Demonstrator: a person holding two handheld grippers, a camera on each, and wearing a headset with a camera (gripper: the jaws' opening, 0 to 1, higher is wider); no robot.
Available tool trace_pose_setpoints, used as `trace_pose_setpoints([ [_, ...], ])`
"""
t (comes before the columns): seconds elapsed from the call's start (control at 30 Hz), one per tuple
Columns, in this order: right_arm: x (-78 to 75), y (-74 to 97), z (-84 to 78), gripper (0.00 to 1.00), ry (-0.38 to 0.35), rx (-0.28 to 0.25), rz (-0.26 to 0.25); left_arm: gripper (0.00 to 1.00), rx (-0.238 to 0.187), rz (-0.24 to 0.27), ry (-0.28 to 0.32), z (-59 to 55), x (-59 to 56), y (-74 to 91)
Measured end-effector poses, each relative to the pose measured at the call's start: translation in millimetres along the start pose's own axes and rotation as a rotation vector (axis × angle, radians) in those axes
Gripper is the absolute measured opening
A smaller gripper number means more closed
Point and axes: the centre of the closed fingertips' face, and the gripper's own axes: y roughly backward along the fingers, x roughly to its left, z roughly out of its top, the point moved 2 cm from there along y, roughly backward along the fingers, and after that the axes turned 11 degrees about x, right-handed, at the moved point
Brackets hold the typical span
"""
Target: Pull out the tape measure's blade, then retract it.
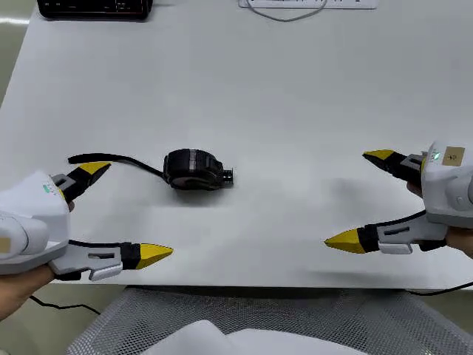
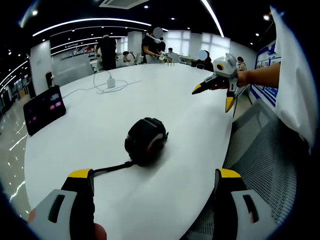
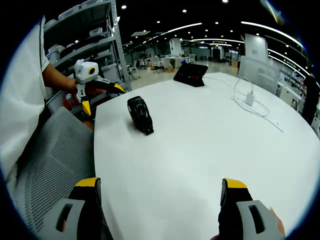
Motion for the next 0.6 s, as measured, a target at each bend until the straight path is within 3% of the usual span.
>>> trace_pose_setpoints([
  [0.13,0.3,-0.4,0.2,0.99,0.0,0.0,0.002,0.99,-0.002,0.0,0.004,0.1,0.6,0.1],
  [0.17,0.3,-0.6,0.0,0.99,0.001,0.002,0.002,0.95,0.018,-0.029,0.02,-2.8,-3.8,0.1],
  [0.2,0.4,-0.7,-0.1,0.99,0.001,0.003,0.002,0.92,0.011,-0.014,0.007,-1.7,-1.6,0.0],
  [0.27,0.7,-0.7,0.1,0.99,0.0,0.002,0.004,0.99,-0.004,-0.009,0.01,0.2,-1.2,-0.8],
  [0.6,0.7,0.1,-0.9,0.99,-0.003,0.004,0.001,0.99,-0.004,-0.002,0.011,2.1,4.6,0.1],
])
